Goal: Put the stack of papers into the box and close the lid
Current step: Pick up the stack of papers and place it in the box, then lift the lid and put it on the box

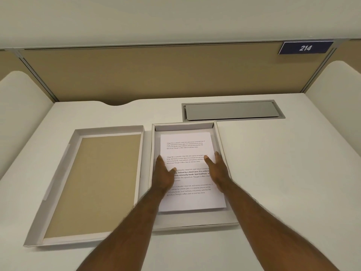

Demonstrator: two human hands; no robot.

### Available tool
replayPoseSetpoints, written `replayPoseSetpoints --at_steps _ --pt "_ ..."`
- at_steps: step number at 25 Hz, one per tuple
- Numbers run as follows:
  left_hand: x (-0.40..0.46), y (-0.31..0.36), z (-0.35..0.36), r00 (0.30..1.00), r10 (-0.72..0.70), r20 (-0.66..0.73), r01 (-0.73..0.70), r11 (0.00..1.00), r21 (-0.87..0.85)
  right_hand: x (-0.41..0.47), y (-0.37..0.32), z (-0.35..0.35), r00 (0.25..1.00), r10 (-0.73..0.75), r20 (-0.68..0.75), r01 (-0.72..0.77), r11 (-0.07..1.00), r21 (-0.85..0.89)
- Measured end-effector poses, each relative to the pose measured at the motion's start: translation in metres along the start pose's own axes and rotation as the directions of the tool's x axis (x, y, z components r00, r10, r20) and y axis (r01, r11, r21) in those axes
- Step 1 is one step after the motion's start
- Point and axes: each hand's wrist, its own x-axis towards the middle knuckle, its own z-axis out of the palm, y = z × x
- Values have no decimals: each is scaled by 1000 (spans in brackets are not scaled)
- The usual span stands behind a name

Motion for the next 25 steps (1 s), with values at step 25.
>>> replayPoseSetpoints --at_steps 25 --pt "-77 -141 -262 774 -120 -622 386 867 313 -120 -70 176 863 -325 387 495 695 -521"
